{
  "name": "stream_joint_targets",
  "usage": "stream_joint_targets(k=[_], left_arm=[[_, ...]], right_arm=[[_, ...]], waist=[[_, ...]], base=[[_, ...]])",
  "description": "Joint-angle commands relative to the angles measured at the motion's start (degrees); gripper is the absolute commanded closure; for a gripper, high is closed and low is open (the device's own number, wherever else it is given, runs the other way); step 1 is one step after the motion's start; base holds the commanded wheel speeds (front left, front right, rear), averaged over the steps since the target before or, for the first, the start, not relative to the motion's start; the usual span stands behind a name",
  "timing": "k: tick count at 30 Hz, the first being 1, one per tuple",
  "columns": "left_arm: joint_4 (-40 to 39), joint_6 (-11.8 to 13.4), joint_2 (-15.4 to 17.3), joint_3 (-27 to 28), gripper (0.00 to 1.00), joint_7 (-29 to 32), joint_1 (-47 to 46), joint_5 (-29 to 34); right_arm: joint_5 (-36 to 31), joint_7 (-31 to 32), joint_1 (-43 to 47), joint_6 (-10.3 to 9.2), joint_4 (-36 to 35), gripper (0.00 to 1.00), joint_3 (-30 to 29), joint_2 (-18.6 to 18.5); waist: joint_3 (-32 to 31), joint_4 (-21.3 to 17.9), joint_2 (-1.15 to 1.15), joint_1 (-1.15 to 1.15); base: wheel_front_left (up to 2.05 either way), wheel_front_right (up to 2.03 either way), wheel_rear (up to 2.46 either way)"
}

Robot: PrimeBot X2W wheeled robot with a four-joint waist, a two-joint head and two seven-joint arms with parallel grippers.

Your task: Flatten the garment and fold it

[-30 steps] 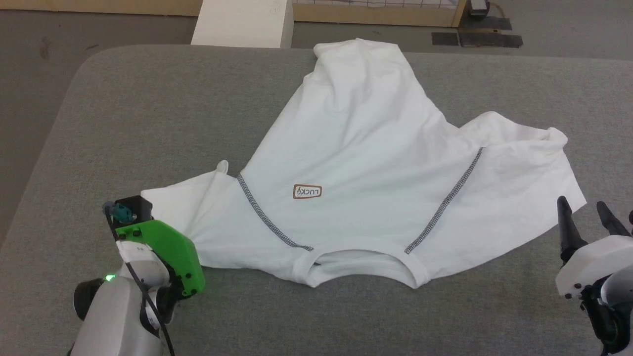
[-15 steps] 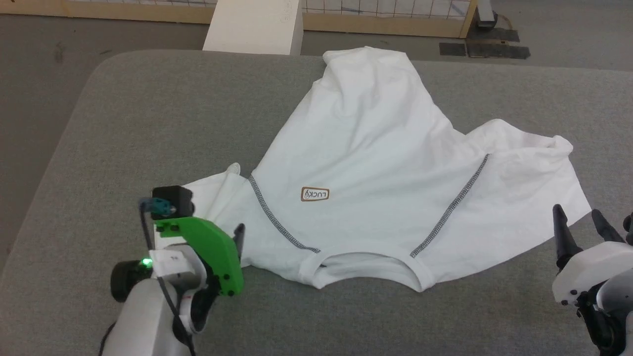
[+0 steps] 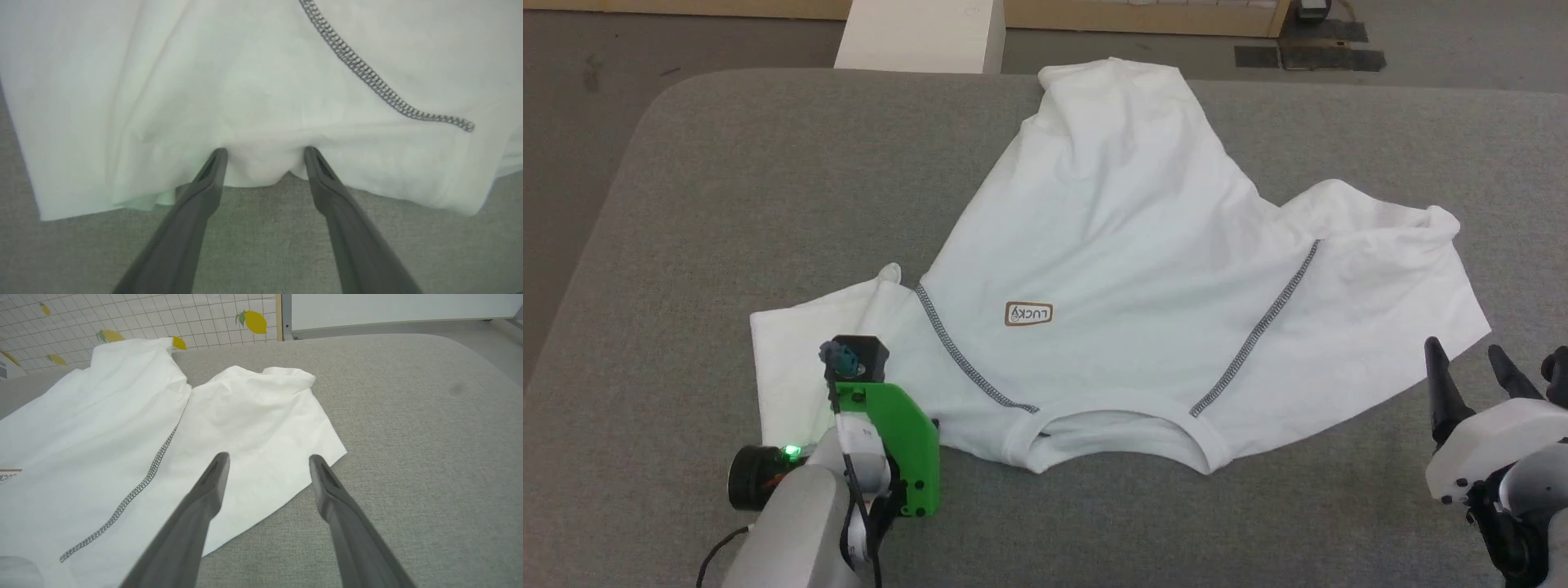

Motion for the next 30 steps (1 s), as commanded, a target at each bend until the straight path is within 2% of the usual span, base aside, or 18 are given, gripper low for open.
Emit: stream_joint_targets(k=[1, 5, 6, 7, 8, 16, 19, 24, 25, 30], left_arm=[[0.88, -0.02, 0.40, 0.04, 0.00, -0.52, -0.99, 0.63], [4.80, -0.40, 0.07, -0.51, 0.00, 0.62, -1.16, 0.00], [5.59, -0.61, -0.14, -0.63, 0.68, 1.19, -1.00, -0.43], [6.08, -0.89, -0.41, -0.63, 0.82, 1.59, -0.78, -1.02], [6.49, -1.19, -0.66, -0.55, 1.00, 1.92, -0.51, -1.70], [2.79, -0.72, -2.43, 3.93, 1.00, -3.48, 1.73, -6.94], [-0.96, -0.20, -2.86, 5.54, 1.00, -5.50, 3.24, -8.47], [-6.84, 0.35, -3.43, 5.65, 1.00, -6.08, 5.73, -9.45], [-9.30, 0.68, -3.62, 5.01, 1.00, -5.58, 6.87, -9.48], [-11.52, 1.01, -3.84, 4.36, 1.00, -5.05, 7.82, -9.73]], right_arm=[[0.59, -0.20, 0.30, -0.08, -0.06, 0.00, 0.07, 0.17], [0.65, -0.34, 0.39, -0.08, 0.14, 0.00, 0.12, 0.30], [0.68, -0.40, 0.37, -0.08, 0.28, 0.00, 0.18, 0.31], [0.67, -0.37, 0.35, -0.08, 0.40, 0.00, 0.26, 0.29], [0.55, -0.21, 0.38, -0.08, 0.53, 0.00, 0.53, 0.22], [-0.25, 3.51, 1.38, -0.08, -0.12, 0.00, 5.43, -0.61], [-1.26, 8.54, 1.43, -0.08, 0.09, 0.00, 7.33, -0.94], [-4.34, 17.92, -0.05, -0.08, 1.07, 0.00, 6.63, -0.42], [-6.20, 22.53, -1.24, -0.08, 1.27, 0.00, 6.39, 0.10], [-6.35, 25.70, -2.96, -0.08, 1.91, 0.00, 7.33, 0.56]], waist=[[0.40, -0.39, 0.00, 0.00], [0.81, -0.90, 0.00, 0.00], [0.88, -1.01, 0.00, 0.00], [0.94, -1.09, 0.00, 0.00], [0.99, -1.17, 0.00, 0.00], [1.19, -0.94, 0.00, 0.00], [1.36, -0.69, 0.00, 0.00], [1.94, 0.19, 0.00, 0.00], [2.37, 0.78, 0.00, 0.00], [3.45, 1.39, 0.00, 0.00]], base=[[0.00, 0.00, 0.00], [0.00, 0.00, 0.00], [0.00, 0.00, 0.00], [0.00, 0.00, 0.00], [0.00, 0.00, 0.00], [0.00, 0.00, 0.00], [0.00, 0.00, 0.00], [0.00, 0.00, 0.00], [0.00, 0.00, 0.00], [0.00, 0.00, 0.00]])
